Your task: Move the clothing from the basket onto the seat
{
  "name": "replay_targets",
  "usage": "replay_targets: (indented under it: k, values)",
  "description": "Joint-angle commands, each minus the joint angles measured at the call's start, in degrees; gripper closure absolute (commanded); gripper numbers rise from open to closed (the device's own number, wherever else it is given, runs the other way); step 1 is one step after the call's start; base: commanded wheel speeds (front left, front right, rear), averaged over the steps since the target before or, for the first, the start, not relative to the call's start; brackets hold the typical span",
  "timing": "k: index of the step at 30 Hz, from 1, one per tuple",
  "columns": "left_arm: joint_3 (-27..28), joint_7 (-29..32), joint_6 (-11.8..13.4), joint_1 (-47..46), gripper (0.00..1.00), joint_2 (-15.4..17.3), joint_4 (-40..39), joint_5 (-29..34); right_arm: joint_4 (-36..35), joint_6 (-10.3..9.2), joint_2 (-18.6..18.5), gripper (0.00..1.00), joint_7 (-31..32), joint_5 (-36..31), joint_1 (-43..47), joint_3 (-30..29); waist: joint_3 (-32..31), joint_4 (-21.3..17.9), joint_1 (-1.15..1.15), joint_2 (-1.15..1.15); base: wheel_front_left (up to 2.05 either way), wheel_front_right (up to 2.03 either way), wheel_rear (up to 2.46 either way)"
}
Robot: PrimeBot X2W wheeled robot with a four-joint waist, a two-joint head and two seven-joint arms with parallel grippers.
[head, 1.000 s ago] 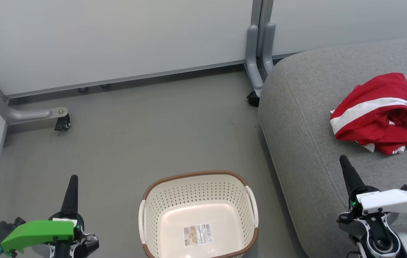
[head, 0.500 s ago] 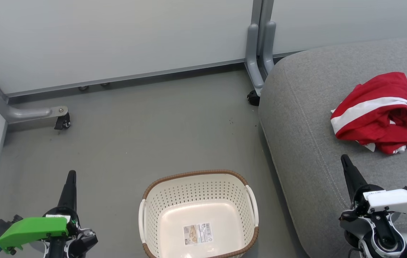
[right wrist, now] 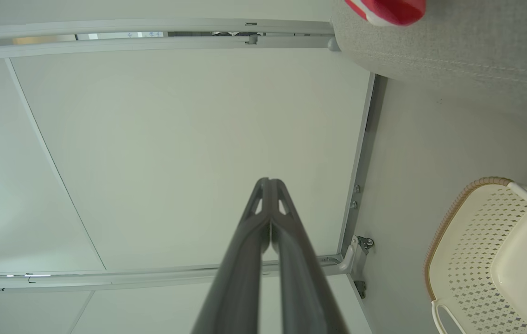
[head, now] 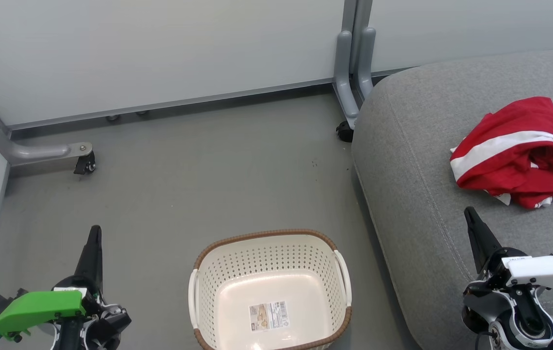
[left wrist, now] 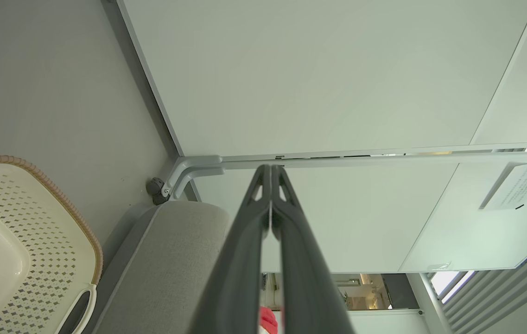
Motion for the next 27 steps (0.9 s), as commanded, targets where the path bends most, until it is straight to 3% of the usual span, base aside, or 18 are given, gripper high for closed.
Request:
replay_targets:
  k: [1, 27]
  values:
    - [0.32, 0.4, -0.18, -1.13, 1.0, 0.34, -0.15, -0.95, 0.12, 0.02, -0.02, 1.0, 0.45, 1.17, -0.62, -0.32, 0.02, 0.01, 0.0, 0.0, 0.0, 0.0, 0.0]
    - [0.69, 0.76, -0.18, -1.07, 1.0, 0.08, -0.11, -0.99, 0.16, 0.02, 0.17, 1.0, 0.83, 1.3, -0.55, -0.6, 0.05, 0.02, 0.0, 0.0, 0.0, 0.0, 0.0]
